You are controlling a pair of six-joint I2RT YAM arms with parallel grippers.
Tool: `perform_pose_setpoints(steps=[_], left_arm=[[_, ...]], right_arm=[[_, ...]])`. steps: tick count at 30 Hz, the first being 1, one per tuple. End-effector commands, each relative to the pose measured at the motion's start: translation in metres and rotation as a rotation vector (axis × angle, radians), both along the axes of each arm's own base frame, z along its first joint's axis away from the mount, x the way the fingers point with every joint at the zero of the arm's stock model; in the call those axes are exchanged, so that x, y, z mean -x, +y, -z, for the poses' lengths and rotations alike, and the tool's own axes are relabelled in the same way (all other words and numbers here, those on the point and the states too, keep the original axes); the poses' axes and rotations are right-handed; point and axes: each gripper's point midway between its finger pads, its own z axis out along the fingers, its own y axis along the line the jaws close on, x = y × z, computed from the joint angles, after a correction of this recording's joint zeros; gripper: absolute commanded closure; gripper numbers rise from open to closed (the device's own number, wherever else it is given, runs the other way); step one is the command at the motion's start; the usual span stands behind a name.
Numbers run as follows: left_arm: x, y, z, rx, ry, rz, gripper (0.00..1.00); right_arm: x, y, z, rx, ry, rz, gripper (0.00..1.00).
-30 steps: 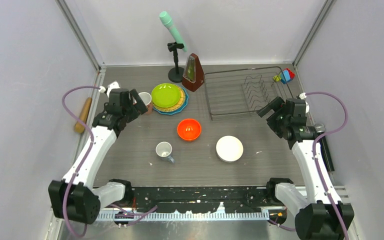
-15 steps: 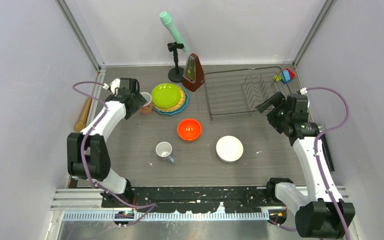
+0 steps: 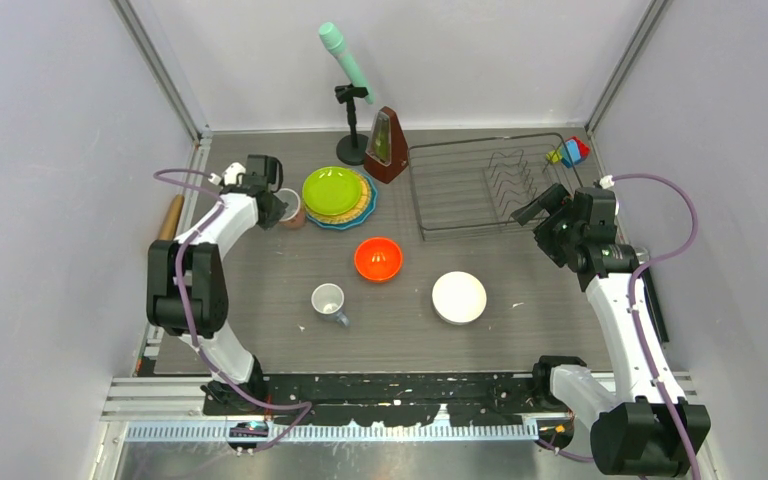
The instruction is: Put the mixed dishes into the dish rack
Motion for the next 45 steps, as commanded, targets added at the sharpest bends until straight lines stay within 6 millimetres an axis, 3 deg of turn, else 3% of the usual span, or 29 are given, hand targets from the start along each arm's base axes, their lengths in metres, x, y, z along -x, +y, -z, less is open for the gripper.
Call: perform_pose_setpoints(steps=[1,5,8,11,15,19,24,27,33,38,41,45], left_arm=[[-0.006,0.034,-0.021,-0.057,-0.036,-0.100,1.00],[0.010,0.075,-0.027,-0.094,0.010,-0.197,1.00],[0.015,0.089,-0.036,-0.165,0.007,-0.215,0.99],[0.015,0.089,-0.035,-0.166,0.008,-0.211,0.85],[0.011,0.084,-0.034,-0.142,0.024,-0.186,0.74],[0.007,0.085,-0.039,-0.150,0.028,-0.175,0.44],[0.005,0.080,-0.051,-0.129,-0.005,-0.154,0.35],[0.001,0.069,-0.064,-0.093,-0.057,-0.102,0.32],[-0.024,0.025,-0.105,-0.126,-0.224,0.179,0.27],[-0.055,-0.008,-0.135,-0.148,-0.362,0.472,0.23],[-0.072,-0.041,-0.136,-0.072,-0.412,0.657,0.23],[-0.097,-0.058,-0.118,-0.010,-0.370,0.758,0.24]], right_arm=[[-0.010,0.001,-0.023,-0.002,-0.060,-0.001,0.04],[-0.009,0.000,-0.020,0.000,-0.049,0.006,0.04],[-0.009,0.000,-0.017,0.000,-0.044,0.007,0.04],[-0.009,0.001,-0.015,-0.003,-0.040,0.005,0.04],[-0.011,0.002,-0.018,-0.005,-0.042,-0.001,0.04],[-0.014,0.004,-0.022,-0.006,-0.045,-0.007,0.03],[-0.015,0.006,-0.024,-0.008,-0.042,-0.017,0.03],[-0.015,0.008,-0.025,-0.007,-0.042,-0.027,0.02],[-0.017,0.015,-0.029,-0.020,-0.057,-0.073,0.03],[-0.021,0.029,-0.037,-0.064,-0.093,-0.133,0.03],[-0.023,0.036,-0.043,-0.081,-0.113,-0.168,0.03],[-0.025,0.042,-0.049,-0.088,-0.124,-0.202,0.03]])
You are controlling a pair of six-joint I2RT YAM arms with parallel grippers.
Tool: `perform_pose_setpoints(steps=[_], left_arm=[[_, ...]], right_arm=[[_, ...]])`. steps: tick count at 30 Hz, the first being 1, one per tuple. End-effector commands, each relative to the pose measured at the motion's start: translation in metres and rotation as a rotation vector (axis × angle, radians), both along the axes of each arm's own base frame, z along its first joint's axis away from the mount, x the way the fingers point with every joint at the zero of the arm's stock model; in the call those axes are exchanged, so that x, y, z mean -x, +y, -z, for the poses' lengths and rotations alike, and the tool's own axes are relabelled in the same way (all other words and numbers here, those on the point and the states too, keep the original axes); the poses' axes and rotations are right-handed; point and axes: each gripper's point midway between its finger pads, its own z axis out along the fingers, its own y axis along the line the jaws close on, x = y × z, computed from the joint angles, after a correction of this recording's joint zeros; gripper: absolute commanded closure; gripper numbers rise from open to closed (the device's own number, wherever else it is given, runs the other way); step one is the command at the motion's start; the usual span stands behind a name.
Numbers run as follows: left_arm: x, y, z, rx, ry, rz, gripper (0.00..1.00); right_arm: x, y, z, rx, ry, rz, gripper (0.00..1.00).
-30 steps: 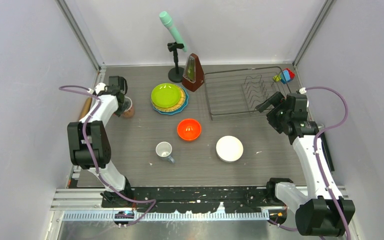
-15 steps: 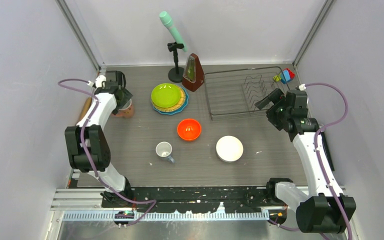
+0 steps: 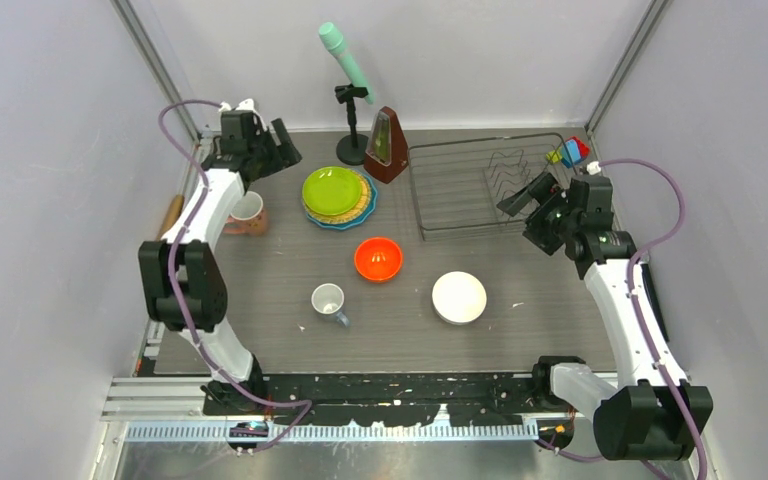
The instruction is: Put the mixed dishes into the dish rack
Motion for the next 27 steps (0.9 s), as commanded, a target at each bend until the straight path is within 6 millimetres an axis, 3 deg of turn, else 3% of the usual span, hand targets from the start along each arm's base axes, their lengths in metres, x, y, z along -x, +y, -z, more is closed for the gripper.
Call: perform_pose_setpoints(steps=[1,5,11,15,16,23,27], left_arm=[[-0.033,-0.032,-0.002,0.032,-0.038,0.235,0.25],[-0.049,-0.037,0.018,0.023,0.005,0.284,0.32],[-0.061,-0.040,0.059,0.015,0.092,0.329,0.34],[-0.062,-0.040,0.093,0.025,0.172,0.346,0.38],[-0.062,-0.039,0.099,0.026,0.187,0.343,0.38],[-0.062,-0.031,0.126,0.032,0.238,0.303,0.41],[-0.061,-0.031,0.129,0.067,0.256,0.311,0.74]], right_arm=[[-0.013,0.012,-0.036,-0.018,-0.110,-0.068,0.03],[-0.015,0.014,-0.039,-0.018,-0.116,-0.076,0.03],[-0.020,0.021,-0.036,-0.034,-0.114,-0.105,0.04],[-0.024,0.023,-0.035,-0.044,-0.111,-0.119,0.04],[-0.024,0.032,-0.033,-0.048,-0.108,-0.143,0.05],[-0.028,0.046,-0.032,-0.054,-0.102,-0.184,0.06],[-0.030,0.048,-0.031,-0.047,-0.100,-0.189,0.07]])
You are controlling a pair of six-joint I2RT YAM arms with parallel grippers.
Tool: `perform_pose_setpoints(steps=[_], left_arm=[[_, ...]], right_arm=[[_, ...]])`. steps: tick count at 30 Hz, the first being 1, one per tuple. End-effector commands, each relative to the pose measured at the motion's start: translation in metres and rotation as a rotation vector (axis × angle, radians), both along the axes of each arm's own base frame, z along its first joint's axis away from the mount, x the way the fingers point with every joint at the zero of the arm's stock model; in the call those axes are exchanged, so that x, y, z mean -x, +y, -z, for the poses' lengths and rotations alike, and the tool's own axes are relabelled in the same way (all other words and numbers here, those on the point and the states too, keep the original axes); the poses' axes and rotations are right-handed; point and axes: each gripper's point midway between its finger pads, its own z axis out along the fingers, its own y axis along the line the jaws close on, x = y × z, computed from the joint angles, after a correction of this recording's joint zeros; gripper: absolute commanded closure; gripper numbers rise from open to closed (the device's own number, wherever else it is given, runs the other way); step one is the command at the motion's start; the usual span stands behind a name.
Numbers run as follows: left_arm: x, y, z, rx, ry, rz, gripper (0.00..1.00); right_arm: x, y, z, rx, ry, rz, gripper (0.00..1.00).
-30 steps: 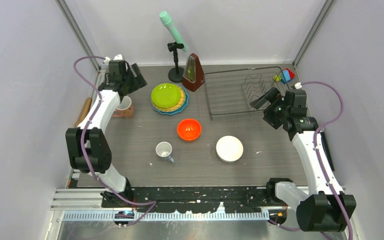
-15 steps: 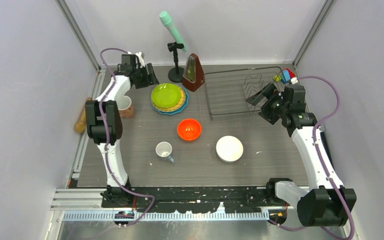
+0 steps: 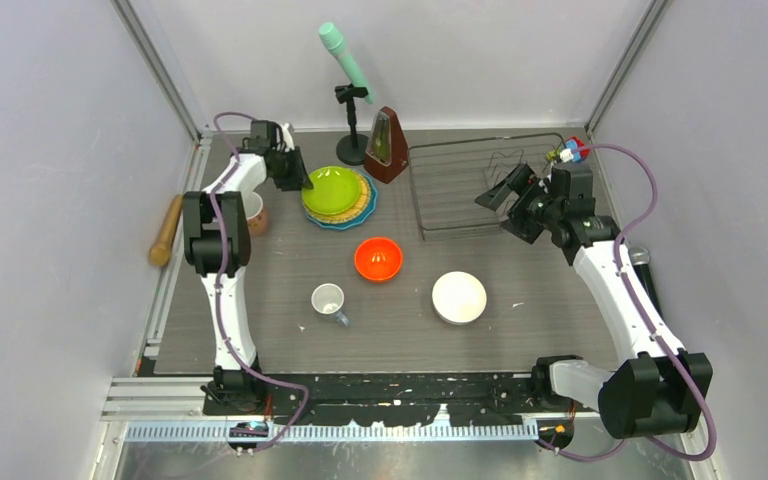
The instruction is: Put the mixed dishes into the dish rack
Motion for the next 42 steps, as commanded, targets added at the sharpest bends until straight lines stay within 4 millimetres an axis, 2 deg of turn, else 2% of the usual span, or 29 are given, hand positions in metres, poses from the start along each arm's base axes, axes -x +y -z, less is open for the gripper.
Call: perform_pose_setpoints(steps=[1,2,3,9,15,20,27,30,31,32,33,34,38,42], left_arm=[[-0.008,0.000,-0.016,0.051,-0.019,0.015,0.84],[-0.008,0.000,-0.017,0.061,-0.016,0.016,0.94],[-0.008,0.001,-0.019,0.067,-0.016,0.016,0.99],[-0.012,0.006,-0.052,0.048,-0.088,-0.006,1.00],[-0.005,0.004,-0.076,0.055,-0.118,0.004,1.00],[0.006,-0.004,-0.114,0.082,-0.232,0.032,1.00],[0.034,-0.037,-0.182,0.054,-0.448,0.104,1.00],[0.049,-0.049,-0.203,0.027,-0.505,0.142,1.00],[0.055,-0.056,-0.209,0.023,-0.522,0.162,1.00],[0.061,-0.062,-0.216,0.019,-0.552,0.181,1.00],[0.066,-0.068,-0.223,0.009,-0.586,0.192,1.00],[0.072,-0.074,-0.229,0.001,-0.627,0.207,1.00],[0.094,-0.102,-0.253,-0.031,-0.821,0.272,1.00],[0.106,-0.122,-0.270,-0.059,-0.978,0.261,1.00]], right_arm=[[-0.012,0.005,-0.026,0.002,-0.087,-0.020,0.07],[-0.012,0.006,-0.025,0.001,-0.085,-0.022,0.08],[-0.012,0.007,-0.025,0.001,-0.085,-0.023,0.08],[-0.009,0.009,-0.027,0.006,-0.084,-0.028,0.08],[-0.009,0.011,-0.029,0.014,-0.092,-0.033,0.08],[-0.012,0.021,-0.035,0.021,-0.104,-0.068,0.08],[-0.025,0.054,-0.046,-0.003,-0.140,-0.164,0.09],[-0.032,0.066,-0.049,-0.019,-0.145,-0.210,0.11],[-0.034,0.068,-0.057,-0.019,-0.162,-0.219,0.11],[-0.036,0.069,-0.055,-0.017,-0.149,-0.222,0.11],[-0.039,0.070,-0.065,-0.020,-0.165,-0.219,0.11],[-0.039,0.070,-0.064,-0.021,-0.150,-0.217,0.11],[-0.043,0.076,-0.093,-0.073,-0.149,-0.164,0.11],[-0.042,0.077,-0.107,-0.139,-0.103,-0.056,0.11]])
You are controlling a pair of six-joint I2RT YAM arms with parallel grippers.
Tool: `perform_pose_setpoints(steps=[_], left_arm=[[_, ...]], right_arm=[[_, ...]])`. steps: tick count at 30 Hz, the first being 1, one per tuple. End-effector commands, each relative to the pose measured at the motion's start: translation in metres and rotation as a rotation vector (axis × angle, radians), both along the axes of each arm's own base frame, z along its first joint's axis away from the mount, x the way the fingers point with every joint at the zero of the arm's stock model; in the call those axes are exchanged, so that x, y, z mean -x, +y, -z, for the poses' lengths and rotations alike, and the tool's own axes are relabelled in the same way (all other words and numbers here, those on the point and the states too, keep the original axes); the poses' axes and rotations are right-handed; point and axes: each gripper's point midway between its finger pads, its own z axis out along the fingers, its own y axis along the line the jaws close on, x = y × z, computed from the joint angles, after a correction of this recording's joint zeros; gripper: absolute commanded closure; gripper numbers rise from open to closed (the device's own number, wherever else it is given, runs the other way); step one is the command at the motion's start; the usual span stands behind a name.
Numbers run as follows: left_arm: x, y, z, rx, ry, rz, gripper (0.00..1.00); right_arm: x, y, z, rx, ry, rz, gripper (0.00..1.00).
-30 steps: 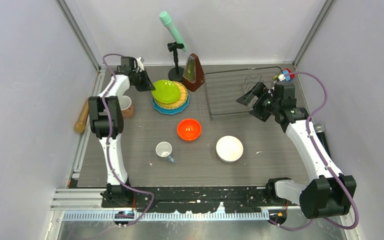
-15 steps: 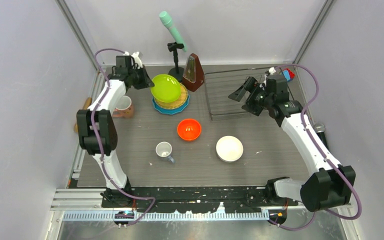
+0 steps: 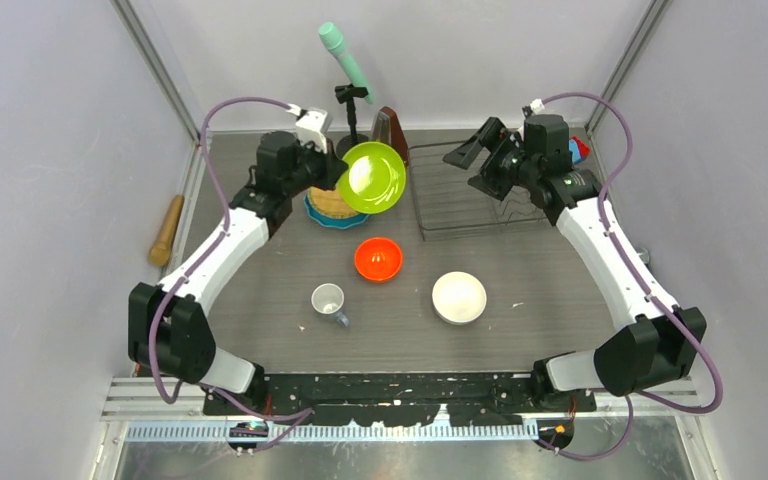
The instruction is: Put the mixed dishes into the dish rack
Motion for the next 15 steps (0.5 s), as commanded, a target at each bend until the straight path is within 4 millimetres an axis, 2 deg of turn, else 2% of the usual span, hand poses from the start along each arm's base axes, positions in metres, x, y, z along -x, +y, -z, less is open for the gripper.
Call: perform_pose_setpoints(steps=[1,4,5,6,7,8,9,10,15], left_arm=[[-0.005,-0.012,-0.062,0.020,-0.328,-0.084,1.00],[0.002,-0.034,-0.067,-0.020,-0.395,-0.066,1.00],[0.001,-0.038,-0.069,-0.061,-0.421,-0.071,1.00],[0.003,-0.045,-0.068,-0.099,-0.436,-0.055,1.00],[0.004,-0.053,-0.069,-0.129,-0.457,-0.039,1.00],[0.003,-0.057,-0.072,-0.152,-0.484,-0.051,1.00],[0.006,-0.064,-0.072,-0.178,-0.510,-0.040,1.00],[0.007,-0.071,-0.074,-0.192,-0.537,-0.031,1.00],[0.013,-0.099,-0.076,-0.185,-0.582,0.039,1.00]], right_arm=[[0.001,-0.001,-0.031,-0.084,0.033,0.132,0.11],[-0.002,-0.005,-0.040,-0.152,0.090,0.232,0.11],[0.000,-0.006,-0.036,-0.155,0.126,0.251,0.11],[-0.001,-0.007,-0.042,-0.182,0.138,0.274,0.11],[-0.001,-0.006,-0.040,-0.185,0.158,0.279,0.11],[-0.002,-0.006,-0.047,-0.207,0.163,0.294,0.11],[-0.001,-0.006,-0.044,-0.212,0.190,0.308,0.12],[-0.003,-0.005,-0.049,-0.236,0.196,0.324,0.12],[-0.006,0.002,-0.053,-0.329,0.265,0.359,0.13]])
